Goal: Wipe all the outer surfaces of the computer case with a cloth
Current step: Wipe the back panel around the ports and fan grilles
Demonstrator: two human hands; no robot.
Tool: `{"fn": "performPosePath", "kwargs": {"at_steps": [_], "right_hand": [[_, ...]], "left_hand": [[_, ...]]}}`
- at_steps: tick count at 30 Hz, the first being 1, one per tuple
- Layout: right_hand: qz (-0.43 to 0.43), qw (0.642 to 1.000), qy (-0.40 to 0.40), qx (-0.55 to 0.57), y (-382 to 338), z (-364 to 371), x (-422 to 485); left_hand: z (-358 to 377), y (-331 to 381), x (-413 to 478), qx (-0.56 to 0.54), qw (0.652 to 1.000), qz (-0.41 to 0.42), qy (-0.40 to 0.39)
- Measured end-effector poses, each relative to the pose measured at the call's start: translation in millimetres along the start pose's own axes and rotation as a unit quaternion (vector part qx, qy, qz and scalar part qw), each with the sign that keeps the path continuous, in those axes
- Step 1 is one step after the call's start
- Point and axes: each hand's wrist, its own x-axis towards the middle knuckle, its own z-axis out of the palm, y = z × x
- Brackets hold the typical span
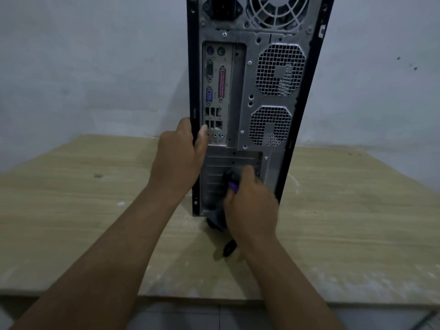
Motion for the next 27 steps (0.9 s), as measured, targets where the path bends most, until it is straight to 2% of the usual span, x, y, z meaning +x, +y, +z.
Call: {"fn": "performPosePath", "kwargs": {"at_steps": [5, 10, 17, 19, 21, 23, 25, 27], "right_hand": [[0.052, 0.998, 0.013, -0.023, 3, -10, 6], [-0.063, 0.997, -0.035, -0.011, -11, 8, 0], [0.055, 0.998, 0.016, 0.0, 6, -10, 3], [0.025, 1.0, 0.0, 0.009, -7, -1, 3], [-0.057, 0.998, -0.019, 0.008, -21, 12, -1], [-0.096, 0.995, -0.029, 0.009, -22, 18, -3], [-0.089, 0.995, -0.054, -0.008, -10, 15, -1], [-0.045, 0.997, -0.057, -0.023, 8, 9, -2]], "left_hand": [[2, 3, -1, -0.012, 1.0, 0.0, 0.011], [2, 4, -1, -0.003, 1.0, -0.008, 0.015], [2, 5, -1, 0.001, 1.0, -0.004, 0.012], [2, 5, -1, -0.003, 1.0, -0.005, 0.017], [2, 4, 0, -0.004, 1.0, -0.002, 0.019], [2, 3, 0, -0.005, 1.0, 0.002, 0.013], [1, 3, 0, -0.008, 1.0, 0.001, 0.009], [1, 2, 0, -0.002, 1.0, 0.003, 0.009]]}}
